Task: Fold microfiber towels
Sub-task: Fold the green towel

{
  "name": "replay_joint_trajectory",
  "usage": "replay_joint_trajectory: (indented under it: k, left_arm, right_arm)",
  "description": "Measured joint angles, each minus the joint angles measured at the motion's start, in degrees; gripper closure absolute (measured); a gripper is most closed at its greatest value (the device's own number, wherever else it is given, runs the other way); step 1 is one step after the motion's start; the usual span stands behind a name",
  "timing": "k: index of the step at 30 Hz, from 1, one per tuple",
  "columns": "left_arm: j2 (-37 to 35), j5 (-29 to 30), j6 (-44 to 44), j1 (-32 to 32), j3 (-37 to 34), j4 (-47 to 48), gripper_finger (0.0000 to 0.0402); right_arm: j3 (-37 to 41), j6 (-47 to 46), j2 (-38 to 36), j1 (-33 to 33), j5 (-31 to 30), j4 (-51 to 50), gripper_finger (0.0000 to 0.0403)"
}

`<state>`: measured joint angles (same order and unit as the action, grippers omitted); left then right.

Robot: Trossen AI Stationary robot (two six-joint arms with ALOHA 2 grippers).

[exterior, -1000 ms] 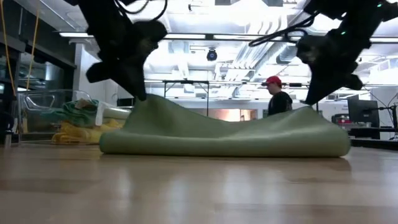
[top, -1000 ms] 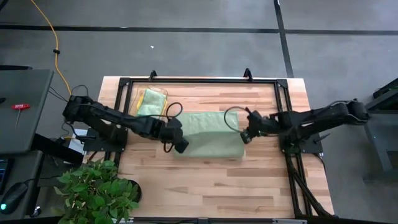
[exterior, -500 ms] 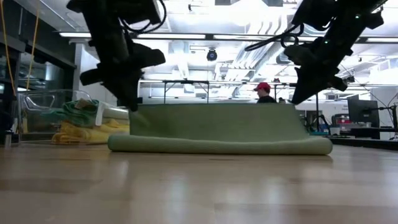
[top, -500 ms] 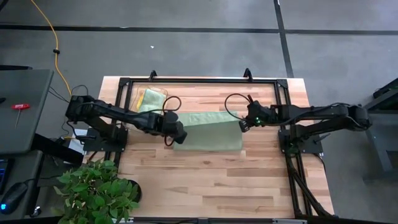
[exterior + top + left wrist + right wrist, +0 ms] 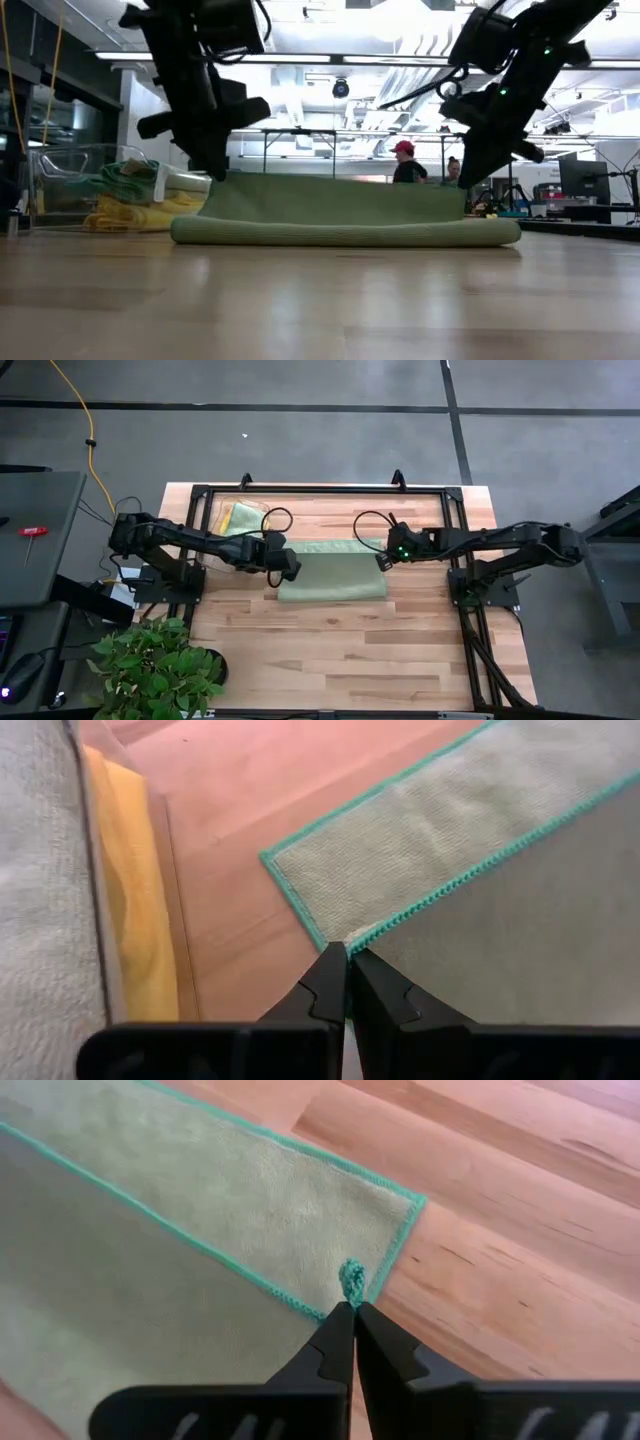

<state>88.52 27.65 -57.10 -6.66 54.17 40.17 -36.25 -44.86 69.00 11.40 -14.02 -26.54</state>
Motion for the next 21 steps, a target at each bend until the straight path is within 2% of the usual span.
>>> replay_joint_trajectory:
  k: [12,21]
  left_arm:
    - [6.9,0.0,3.5,-1.3,0.0,-4.0,0.0401]
    - [7.4,1.4,3.8,-1.2,0.0,-4.1,0.0401]
  right_arm:
    - [0.0,-1.6,2.0,0.0,-4.3,0.2,0.0403]
    - [0.0,-3.2,2.0,0.0,-6.2,0.5,0.0403]
